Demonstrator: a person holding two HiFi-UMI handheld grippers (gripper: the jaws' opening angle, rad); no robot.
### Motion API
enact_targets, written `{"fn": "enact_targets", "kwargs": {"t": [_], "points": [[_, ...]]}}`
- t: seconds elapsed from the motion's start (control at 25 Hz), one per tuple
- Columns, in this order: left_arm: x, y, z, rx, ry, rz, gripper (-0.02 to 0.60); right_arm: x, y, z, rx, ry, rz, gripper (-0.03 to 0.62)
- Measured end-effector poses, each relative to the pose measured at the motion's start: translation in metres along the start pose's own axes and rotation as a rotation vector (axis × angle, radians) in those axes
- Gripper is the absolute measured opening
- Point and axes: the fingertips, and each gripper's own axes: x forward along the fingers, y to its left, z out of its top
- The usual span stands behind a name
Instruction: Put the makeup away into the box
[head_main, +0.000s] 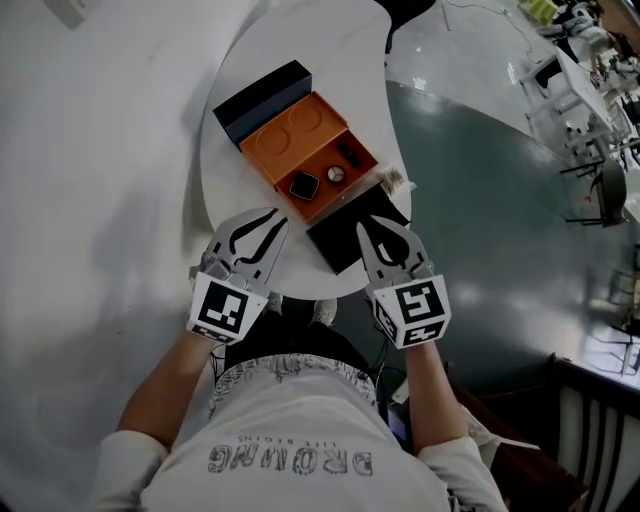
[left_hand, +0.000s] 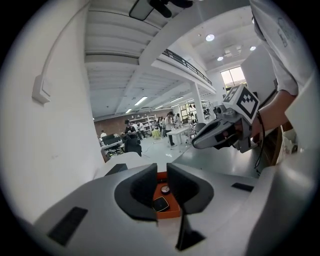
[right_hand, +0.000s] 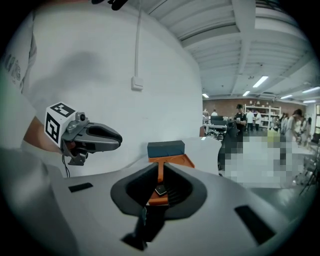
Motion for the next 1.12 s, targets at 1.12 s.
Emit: {"fn": "enact_targets", "kwargs": {"t": [1.12], "points": [[-0.042,0.013,0.045,-0.017,-0.198,-0.153,0.02,-0.042,0.05,0.042,0.036,-0.117,-0.163,0.006]]}}
